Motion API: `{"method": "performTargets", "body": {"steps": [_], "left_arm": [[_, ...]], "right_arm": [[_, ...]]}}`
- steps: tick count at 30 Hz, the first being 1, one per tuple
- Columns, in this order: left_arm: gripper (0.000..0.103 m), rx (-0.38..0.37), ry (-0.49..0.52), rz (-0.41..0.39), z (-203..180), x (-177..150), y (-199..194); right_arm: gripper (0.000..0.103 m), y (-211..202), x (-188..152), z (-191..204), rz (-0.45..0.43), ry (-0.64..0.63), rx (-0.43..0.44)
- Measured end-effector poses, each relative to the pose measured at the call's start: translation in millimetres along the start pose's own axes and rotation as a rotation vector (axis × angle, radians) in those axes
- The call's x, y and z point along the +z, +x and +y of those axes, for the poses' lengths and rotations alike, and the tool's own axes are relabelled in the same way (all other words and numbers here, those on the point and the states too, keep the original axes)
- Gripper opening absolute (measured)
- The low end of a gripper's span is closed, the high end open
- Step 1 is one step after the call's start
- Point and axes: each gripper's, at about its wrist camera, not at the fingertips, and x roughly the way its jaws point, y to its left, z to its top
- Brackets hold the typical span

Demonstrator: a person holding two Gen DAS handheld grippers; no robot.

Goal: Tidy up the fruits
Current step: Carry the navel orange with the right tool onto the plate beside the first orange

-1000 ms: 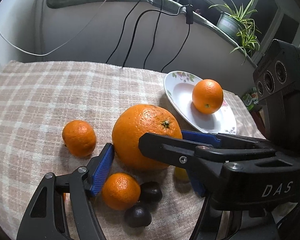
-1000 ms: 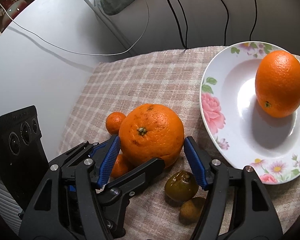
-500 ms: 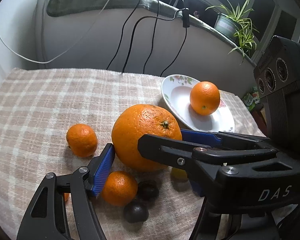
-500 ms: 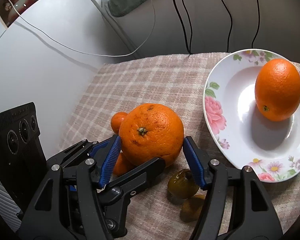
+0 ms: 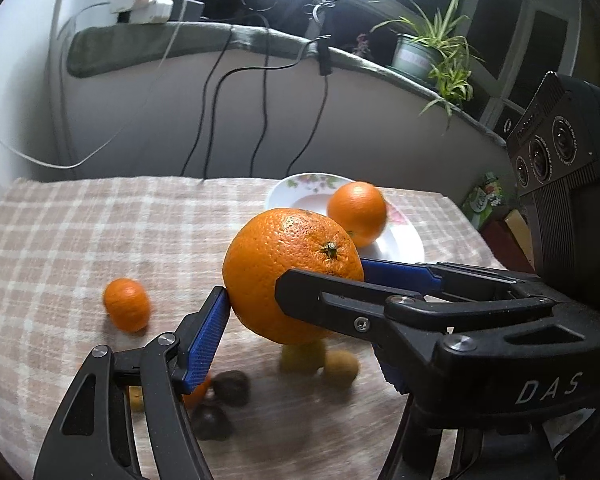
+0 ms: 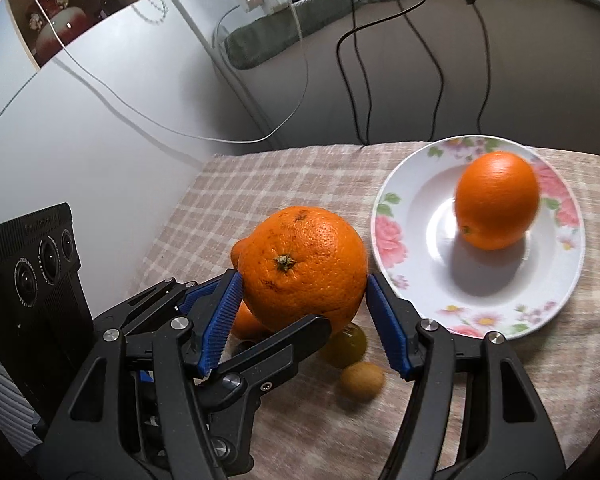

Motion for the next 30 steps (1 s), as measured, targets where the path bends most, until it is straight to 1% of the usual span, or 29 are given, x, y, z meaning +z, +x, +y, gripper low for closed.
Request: {"method": "performTargets", "body": {"steps": [6,16,30], "left_arm": [[0.067,-0.029,0.027,0.004,-20.2,2.3,7.6],[0.067,-0.059,0.067,0.022,-43.4,10.6,24.4],[0.067,-0.059,0.091,0.057,-56.0,16.3,49.7]], "right_arm": [[0.067,-17.9,-3.1,-16.4,-0.023,0.021,-0.025],[0.067,-33.9,-4.1,-43.3,-0.050,0.058,-0.050],[0.067,-32.9,-4.2,-71.4,-0.051,0.104,-0.060]]}}
